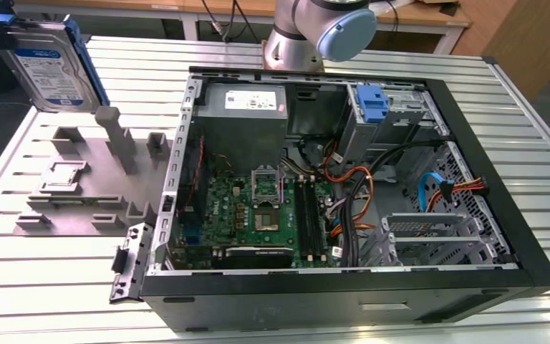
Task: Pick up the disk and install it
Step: 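Pick up the disk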
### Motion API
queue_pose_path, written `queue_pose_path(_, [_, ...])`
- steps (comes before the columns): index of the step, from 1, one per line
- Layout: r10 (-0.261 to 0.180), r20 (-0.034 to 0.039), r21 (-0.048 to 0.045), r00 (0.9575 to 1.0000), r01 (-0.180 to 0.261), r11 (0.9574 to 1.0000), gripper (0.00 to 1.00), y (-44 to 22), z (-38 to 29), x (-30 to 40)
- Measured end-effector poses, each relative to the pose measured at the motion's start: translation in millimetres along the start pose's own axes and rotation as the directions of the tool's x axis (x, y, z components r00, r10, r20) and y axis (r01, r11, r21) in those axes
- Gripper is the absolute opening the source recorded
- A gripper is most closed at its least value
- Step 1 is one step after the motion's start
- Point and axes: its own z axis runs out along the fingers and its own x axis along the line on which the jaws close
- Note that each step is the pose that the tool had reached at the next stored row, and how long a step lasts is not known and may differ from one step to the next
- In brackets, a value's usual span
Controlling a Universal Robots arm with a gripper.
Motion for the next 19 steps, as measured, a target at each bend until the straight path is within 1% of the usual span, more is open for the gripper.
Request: queue_pose_path(19, [0.000,0.0000,-0.0001,1.0000,0.000,1.0000,0.36,0.1,-5.7,-0.2])
